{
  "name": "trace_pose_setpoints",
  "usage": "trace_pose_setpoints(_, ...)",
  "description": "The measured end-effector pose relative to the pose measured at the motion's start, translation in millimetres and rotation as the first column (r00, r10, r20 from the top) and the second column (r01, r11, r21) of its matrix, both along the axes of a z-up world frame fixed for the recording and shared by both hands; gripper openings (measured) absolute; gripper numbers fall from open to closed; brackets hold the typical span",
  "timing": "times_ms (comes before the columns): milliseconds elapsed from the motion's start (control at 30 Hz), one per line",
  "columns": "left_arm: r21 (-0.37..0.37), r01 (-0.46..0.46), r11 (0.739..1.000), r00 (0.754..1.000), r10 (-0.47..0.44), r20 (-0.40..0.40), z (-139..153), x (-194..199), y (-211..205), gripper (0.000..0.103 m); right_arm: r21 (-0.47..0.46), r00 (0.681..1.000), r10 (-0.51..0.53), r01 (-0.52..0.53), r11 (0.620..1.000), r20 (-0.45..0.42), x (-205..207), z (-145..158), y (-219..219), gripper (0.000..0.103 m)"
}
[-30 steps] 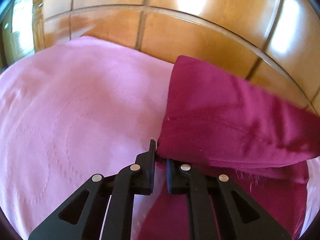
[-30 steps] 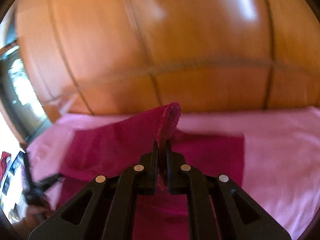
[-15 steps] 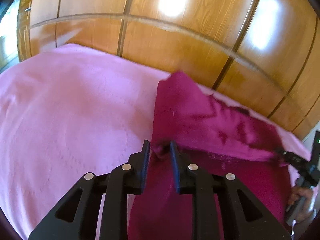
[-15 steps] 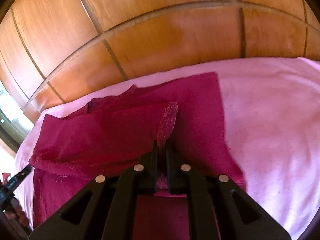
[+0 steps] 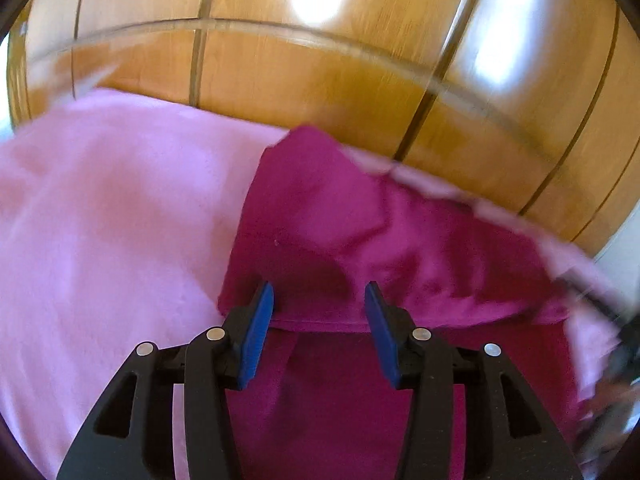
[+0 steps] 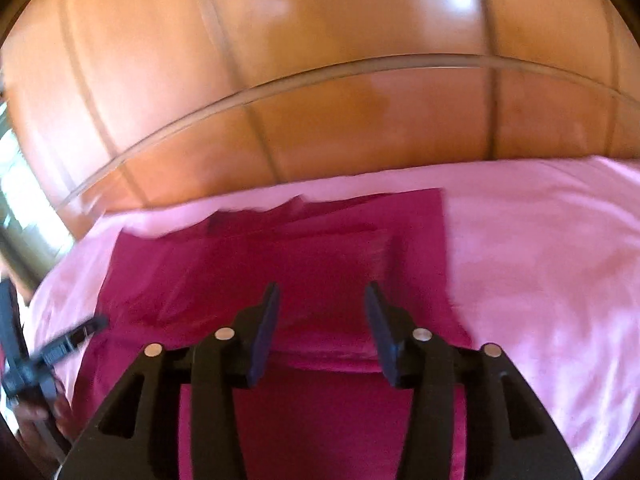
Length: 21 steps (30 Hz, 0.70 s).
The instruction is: Fold small clothes
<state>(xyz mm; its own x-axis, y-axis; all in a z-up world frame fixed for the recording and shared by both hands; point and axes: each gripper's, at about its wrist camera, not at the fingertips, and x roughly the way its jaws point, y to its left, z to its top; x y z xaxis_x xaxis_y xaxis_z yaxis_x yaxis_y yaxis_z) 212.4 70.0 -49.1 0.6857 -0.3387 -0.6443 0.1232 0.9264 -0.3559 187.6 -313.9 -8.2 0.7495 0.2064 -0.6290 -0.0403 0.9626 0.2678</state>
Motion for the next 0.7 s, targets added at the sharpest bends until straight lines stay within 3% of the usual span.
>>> trace_pose_setpoints(33, -0.047, -0.011, 0.999, 1.000, 0.011, 0.004, 2, 1, 9, 0.055, -0.021, 1.000, 0.025, -0.025, 0.999, -0.015, 4, -7, 9, 0.048)
trace_pose_setpoints(133, -0.192, -0.069, 0.979, 0.997, 0.062, -0.043, 5, 23, 47, 0.056, -0.068, 0.998, 0.044, -0.047, 0.997, -0.045, 10, -26, 24, 0.049)
trace_pose_setpoints(200, -0.283, -0.116, 0.952, 0.990, 0.088, -0.107, 2, 46, 73, 0.057, -0.050, 0.998, 0.040, -0.042, 0.998, -0.039, 11, -30, 22, 0.049)
trace_pose_setpoints(267, -0.358, -0.109, 0.927, 0.986, 0.055, -0.160, -3, 73, 87, 0.058, -0.011, 0.998, 0.042, -0.042, 0.999, -0.046, 13, -32, 16, 0.049)
trace_pose_setpoints(433, -0.425, -0.092, 0.900, 0.962, -0.029, -0.271, -24, 129, 89, 0.058, 0.023, 0.998, 0.046, -0.045, 0.999, -0.040, 14, -37, 12, 0.049)
trace_pose_setpoints(633, -0.556, -0.113, 0.824, 0.935, -0.101, -0.339, -46, 169, 82, 0.058, 0.021, 0.998, 0.046, -0.045, 0.999, -0.037, 12, -38, 12, 0.050)
trace_pose_setpoints(700, -0.551, -0.050, 0.833, 0.934, -0.156, -0.321, -44, 172, 69, 0.055, 0.023, 0.998, 0.045, -0.044, 0.999, -0.037, 10, -38, 11, 0.050)
